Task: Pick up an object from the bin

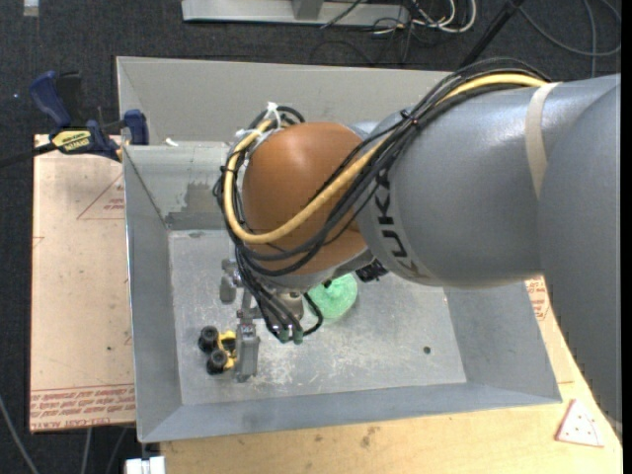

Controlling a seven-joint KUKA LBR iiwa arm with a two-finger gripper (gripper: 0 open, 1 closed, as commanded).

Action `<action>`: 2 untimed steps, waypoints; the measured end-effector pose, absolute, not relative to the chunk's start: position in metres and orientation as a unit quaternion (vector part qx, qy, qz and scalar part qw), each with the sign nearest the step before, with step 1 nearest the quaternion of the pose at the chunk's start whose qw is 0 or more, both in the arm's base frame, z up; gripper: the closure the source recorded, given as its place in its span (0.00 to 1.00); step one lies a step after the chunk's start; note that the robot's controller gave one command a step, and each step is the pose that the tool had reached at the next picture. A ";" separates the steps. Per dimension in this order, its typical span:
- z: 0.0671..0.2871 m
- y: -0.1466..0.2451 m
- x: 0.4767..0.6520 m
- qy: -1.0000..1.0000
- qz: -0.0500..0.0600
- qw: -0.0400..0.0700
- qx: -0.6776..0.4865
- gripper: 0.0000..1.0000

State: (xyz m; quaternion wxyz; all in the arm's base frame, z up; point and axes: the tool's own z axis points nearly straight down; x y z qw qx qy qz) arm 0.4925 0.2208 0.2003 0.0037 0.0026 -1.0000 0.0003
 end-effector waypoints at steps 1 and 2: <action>0.205 0.219 0.494 -1.000 0.000 0.000 0.000 0.00; 0.168 0.202 0.501 -1.000 -0.002 -0.003 -0.031 0.00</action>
Offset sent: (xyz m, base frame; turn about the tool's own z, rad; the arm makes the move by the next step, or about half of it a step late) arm 0.0184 -0.0587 -0.1110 0.1972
